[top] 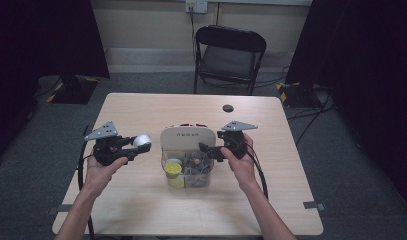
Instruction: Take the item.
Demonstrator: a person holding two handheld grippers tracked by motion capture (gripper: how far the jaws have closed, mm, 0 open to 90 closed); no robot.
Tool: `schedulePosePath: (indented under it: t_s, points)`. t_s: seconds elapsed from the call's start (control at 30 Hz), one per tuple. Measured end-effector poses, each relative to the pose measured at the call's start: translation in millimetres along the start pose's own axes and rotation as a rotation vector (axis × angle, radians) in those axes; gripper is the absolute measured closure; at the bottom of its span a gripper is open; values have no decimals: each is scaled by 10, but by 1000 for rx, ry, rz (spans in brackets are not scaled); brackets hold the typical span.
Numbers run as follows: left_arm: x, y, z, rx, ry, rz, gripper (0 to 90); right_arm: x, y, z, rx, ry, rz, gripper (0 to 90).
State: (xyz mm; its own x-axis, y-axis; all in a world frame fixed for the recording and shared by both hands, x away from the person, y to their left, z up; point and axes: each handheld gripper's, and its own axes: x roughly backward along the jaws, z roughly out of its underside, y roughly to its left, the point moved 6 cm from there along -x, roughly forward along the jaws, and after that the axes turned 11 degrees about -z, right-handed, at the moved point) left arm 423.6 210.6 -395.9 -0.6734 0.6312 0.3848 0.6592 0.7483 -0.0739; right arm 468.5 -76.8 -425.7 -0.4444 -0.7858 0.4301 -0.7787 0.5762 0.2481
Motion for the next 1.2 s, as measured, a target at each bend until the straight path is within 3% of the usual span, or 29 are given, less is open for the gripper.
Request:
schedulePosePath:
  t_s: [0.13,0.3,0.47,0.67,0.8,1.03,1.2]
  points:
    - [-10,63,9,0,6,-20,558,0,-1,0,0,0,0,117]
    - [-68,146,54,22,27,-39,558,-2,-2,1,-1,0,-1,115]
    - [-119,273,88,56,19,-60,558,0,1,-1,0,0,1,115]
    - [-186,427,217,38,73,-123,558,0,2,-1,1,-1,3,115]
    - [-224,517,317,48,95,-143,559,-2,2,0,1,0,3,114]
    - [-308,625,486,46,161,-161,558,-6,0,2,-2,2,1,110]
    - [-384,697,630,67,201,-161,558,-6,0,2,-1,2,2,110]
